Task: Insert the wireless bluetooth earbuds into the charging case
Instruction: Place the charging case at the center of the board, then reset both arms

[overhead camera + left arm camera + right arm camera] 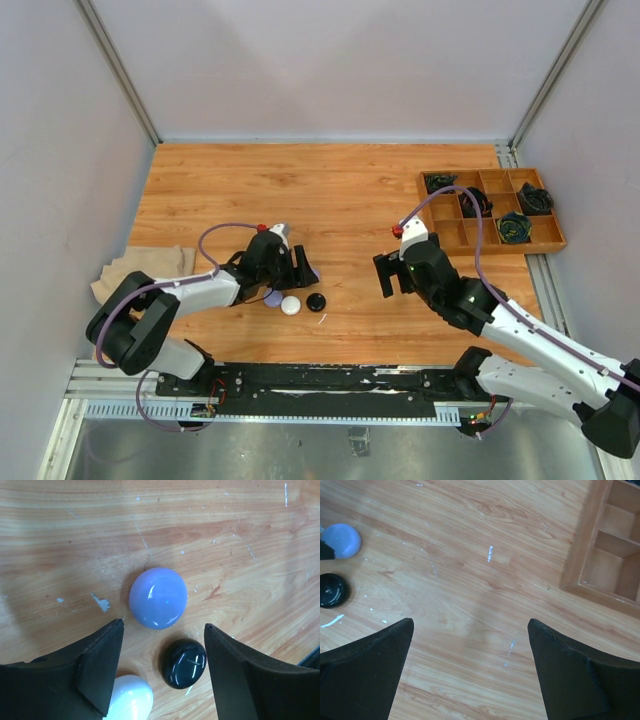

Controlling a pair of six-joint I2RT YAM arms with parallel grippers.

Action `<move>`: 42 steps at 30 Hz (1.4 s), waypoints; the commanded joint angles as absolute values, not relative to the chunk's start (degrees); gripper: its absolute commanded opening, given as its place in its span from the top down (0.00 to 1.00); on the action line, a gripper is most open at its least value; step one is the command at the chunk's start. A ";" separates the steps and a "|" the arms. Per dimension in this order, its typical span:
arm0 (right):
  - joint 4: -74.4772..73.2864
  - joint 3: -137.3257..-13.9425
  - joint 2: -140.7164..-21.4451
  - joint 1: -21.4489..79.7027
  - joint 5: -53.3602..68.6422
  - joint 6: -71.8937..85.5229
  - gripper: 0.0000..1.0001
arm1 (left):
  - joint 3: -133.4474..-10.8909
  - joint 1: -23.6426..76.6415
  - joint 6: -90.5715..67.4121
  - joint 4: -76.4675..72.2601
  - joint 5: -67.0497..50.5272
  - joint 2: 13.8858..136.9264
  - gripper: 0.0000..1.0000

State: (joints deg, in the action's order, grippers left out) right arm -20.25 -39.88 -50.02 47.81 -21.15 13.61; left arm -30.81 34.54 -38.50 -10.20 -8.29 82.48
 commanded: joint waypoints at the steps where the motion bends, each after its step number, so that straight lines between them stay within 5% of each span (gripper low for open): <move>1: -24.90 -41.76 -47.99 46.70 -28.39 15.98 0.02 | -30.95 33.76 -37.58 -5.25 -4.92 77.17 0.28; 10: -33.76 -45.83 -44.77 40.55 -27.61 18.38 0.02 | -33.63 29.70 -36.90 10.13 2.71 56.54 0.01; 29: -41.51 -42.24 -17.87 40.21 -33.02 19.40 0.01 | -32.95 29.44 -31.11 30.41 24.80 6.94 0.01; 42: -41.24 -42.22 -16.47 40.21 -33.44 18.69 0.02 | -31.55 29.40 -30.38 30.33 24.51 3.89 0.01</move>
State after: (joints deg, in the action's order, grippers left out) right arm -41.04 -42.37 -16.78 40.84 -31.75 18.48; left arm -31.92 29.74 -31.29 30.35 23.90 2.68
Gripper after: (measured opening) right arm 0.986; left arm 0.993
